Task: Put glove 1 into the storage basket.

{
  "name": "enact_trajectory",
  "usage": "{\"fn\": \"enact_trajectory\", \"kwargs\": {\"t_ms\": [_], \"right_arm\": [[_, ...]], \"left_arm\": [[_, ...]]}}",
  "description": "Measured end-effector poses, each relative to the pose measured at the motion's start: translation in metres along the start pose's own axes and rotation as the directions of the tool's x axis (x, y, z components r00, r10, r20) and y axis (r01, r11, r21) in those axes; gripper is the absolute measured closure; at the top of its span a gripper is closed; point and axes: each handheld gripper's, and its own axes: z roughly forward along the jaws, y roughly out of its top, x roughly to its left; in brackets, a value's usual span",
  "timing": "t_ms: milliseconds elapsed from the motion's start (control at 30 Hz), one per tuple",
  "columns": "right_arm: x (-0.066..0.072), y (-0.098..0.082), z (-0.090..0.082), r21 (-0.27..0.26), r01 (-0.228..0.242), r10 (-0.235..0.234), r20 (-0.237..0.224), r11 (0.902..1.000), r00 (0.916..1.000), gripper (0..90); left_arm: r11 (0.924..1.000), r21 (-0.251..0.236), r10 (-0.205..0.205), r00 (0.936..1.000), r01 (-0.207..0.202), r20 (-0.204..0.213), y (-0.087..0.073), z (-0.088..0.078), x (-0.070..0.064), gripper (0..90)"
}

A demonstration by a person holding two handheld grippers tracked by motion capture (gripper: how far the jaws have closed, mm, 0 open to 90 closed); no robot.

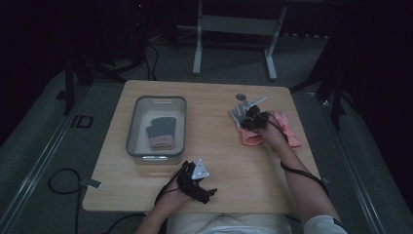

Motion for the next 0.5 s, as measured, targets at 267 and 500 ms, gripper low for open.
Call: {"fn": "enact_trajectory", "kwargs": {"t_ms": [267, 500], "right_arm": [[0.007, -0.001, -0.021, -0.089, -0.139, 0.141, 0.010, 0.9862, 0.9900, 88.2], [0.035, 0.005, -0.082, -0.232, -0.246, 0.251, -0.009, 0.9411, 0.9680, 88.6]], "left_arm": [[0.9996, -0.024, 0.012, 0.9999, -0.012, -0.005, -0.002, -0.002, 0.001, 1.5], [0.9986, -0.048, 0.021, 0.9997, -0.022, -0.014, -0.002, -0.004, 0.000, 1.5]]}}
